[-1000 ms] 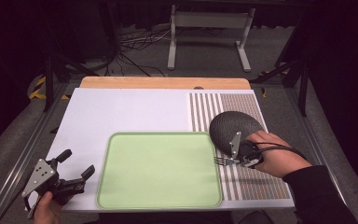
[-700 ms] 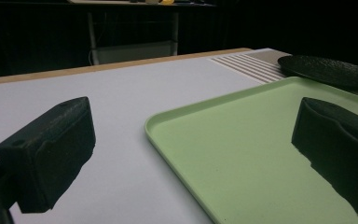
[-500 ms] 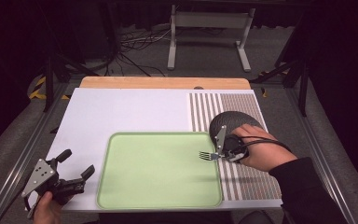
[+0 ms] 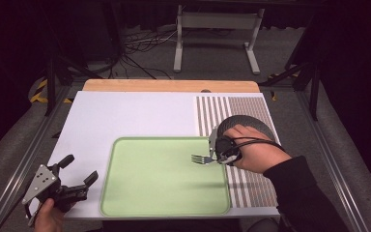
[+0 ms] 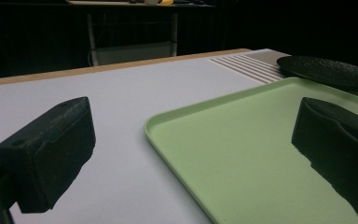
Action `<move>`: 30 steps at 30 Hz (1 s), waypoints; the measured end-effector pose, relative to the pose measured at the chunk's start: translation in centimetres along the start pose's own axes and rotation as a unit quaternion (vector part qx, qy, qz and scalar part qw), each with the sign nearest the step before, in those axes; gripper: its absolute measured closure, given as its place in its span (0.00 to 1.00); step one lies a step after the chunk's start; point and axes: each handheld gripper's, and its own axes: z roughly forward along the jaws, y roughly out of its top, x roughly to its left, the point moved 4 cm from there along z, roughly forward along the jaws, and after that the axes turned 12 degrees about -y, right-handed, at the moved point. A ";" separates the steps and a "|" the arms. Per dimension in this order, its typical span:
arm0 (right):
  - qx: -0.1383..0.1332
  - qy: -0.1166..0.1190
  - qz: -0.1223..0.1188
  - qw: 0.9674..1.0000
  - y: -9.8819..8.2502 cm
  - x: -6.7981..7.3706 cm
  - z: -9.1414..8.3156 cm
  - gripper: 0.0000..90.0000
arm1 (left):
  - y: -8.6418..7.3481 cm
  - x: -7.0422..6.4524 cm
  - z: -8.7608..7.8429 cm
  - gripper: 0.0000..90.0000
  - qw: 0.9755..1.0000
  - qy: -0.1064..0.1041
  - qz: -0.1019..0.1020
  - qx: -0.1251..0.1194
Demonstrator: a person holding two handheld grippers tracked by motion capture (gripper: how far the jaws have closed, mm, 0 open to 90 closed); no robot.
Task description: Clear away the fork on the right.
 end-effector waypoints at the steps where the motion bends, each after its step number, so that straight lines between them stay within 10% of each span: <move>1: 0.001 0.000 0.006 1.000 0.2 0.0 0.0 0.87 | 0.0 0.0 0.0 0.00 1.000 0.000 0.000 0.000; 16: 0.003 0.024 0.145 0.989 2.9 0.1 -0.1 0.87 | 0.1 -0.1 -0.1 0.00 1.000 -0.002 0.001 -0.002; 23: 0.009 0.048 0.217 0.975 3.6 0.5 0.3 0.87 | 0.1 -0.1 -0.1 0.00 1.000 -0.002 0.001 -0.002; 30: 0.026 0.072 0.313 0.947 4.4 1.2 0.9 0.87 | 0.1 0.0 -0.1 0.00 1.000 -0.002 0.001 -0.002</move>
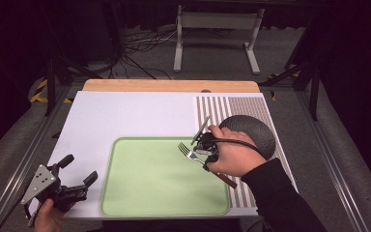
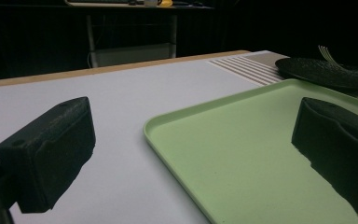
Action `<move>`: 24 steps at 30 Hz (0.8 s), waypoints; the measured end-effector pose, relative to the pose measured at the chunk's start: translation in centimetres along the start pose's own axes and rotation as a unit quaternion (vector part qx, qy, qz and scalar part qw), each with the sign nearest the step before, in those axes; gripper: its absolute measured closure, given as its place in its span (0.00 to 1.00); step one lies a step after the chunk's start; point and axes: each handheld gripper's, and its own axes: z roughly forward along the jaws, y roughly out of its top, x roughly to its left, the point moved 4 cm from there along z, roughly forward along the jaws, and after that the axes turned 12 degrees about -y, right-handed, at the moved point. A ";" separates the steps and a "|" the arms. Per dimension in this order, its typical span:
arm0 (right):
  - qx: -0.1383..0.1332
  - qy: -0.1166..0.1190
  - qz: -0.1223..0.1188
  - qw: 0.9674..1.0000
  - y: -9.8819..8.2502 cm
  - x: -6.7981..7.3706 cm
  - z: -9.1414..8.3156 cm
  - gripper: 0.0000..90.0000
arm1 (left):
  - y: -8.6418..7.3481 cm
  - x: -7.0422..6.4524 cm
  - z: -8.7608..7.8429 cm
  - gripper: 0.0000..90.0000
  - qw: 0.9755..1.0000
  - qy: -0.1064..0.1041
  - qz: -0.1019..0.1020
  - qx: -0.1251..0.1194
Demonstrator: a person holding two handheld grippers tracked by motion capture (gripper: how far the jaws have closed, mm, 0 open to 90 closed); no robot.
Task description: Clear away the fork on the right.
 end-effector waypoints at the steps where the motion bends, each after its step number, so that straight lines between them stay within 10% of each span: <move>1: 0.007 0.008 0.014 1.000 0.0 0.2 0.1 0.87 | 0.0 0.0 0.0 0.00 1.000 0.000 0.000 0.000; 24: 0.033 0.008 0.177 0.984 0.5 0.2 2.9 0.87 | 0.0 0.0 0.0 0.00 1.000 -0.001 0.000 0.000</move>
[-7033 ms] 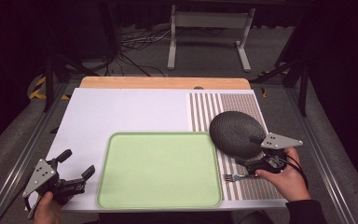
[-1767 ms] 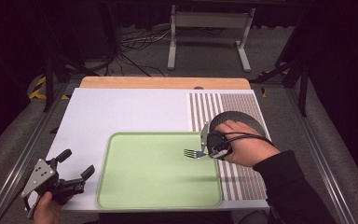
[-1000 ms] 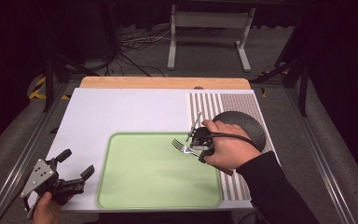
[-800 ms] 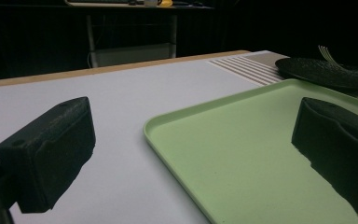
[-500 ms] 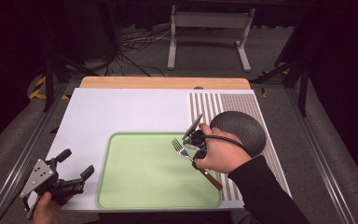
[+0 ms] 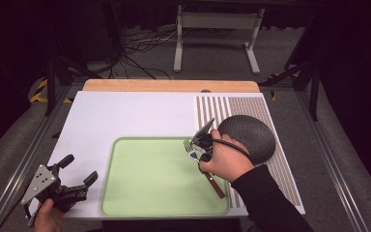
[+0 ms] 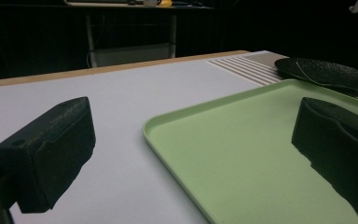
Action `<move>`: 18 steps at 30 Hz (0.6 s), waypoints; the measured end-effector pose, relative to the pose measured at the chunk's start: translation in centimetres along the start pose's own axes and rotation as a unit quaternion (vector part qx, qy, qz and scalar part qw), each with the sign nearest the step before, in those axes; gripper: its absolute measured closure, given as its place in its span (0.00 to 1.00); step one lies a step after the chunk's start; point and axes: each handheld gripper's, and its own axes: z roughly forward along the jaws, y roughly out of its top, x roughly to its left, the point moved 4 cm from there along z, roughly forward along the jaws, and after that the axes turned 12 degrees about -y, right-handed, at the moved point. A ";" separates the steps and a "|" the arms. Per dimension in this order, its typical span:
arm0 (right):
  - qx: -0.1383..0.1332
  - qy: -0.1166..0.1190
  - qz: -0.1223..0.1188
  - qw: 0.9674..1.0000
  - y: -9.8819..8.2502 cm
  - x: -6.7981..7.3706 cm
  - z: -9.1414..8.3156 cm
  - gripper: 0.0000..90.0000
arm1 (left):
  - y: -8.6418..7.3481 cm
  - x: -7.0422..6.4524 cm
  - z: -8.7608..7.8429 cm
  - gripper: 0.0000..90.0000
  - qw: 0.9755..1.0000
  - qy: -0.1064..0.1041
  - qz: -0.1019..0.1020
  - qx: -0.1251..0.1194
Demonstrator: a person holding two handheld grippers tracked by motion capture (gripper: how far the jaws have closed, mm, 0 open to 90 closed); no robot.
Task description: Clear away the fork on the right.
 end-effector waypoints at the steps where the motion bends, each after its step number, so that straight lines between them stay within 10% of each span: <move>1: 0.002 0.001 0.006 1.000 0.0 0.0 0.1 0.87 | 0.0 0.0 0.0 0.00 1.000 0.000 0.000 0.000; 18: 0.022 -0.008 0.022 0.999 0.3 0.0 2.2 0.87 | 0.0 0.0 0.0 0.00 1.000 -0.001 0.000 0.000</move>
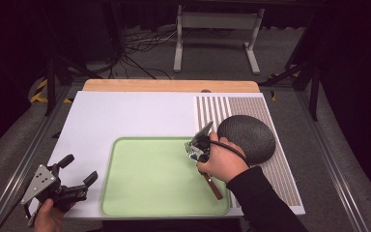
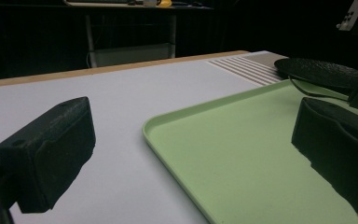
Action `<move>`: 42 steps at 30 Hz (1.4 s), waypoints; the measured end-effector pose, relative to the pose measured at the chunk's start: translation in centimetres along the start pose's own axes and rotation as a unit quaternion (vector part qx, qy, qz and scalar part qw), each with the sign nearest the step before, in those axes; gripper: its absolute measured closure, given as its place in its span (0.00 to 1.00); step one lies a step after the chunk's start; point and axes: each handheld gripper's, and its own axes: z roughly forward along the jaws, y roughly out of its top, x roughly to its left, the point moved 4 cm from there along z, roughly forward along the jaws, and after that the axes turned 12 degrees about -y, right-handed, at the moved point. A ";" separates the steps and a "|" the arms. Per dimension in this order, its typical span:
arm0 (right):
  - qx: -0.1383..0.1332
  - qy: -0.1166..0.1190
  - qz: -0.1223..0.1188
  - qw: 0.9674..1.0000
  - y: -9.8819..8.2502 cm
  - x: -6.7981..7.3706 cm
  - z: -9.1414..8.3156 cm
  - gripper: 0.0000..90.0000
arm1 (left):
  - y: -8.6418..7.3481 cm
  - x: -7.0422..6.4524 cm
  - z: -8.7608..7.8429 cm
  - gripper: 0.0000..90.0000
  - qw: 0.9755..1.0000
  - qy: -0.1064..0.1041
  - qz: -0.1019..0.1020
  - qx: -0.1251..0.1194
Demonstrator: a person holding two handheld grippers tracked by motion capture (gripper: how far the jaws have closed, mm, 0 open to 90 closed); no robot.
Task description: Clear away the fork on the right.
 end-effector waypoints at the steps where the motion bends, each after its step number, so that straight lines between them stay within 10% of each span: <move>1: 0.000 0.000 0.000 1.000 0.0 0.0 0.0 0.87 | 0.0 0.0 0.0 0.00 1.000 0.000 0.000 0.000; 30: 0.038 -0.001 0.021 0.999 -0.2 0.0 1.5 0.86 | 0.0 0.0 0.0 0.00 1.000 0.000 0.000 0.000; 42: -0.017 0.010 -0.003 1.000 -0.2 -0.5 0.7 0.64 | 0.0 0.0 0.0 0.00 1.000 0.002 -0.001 -0.001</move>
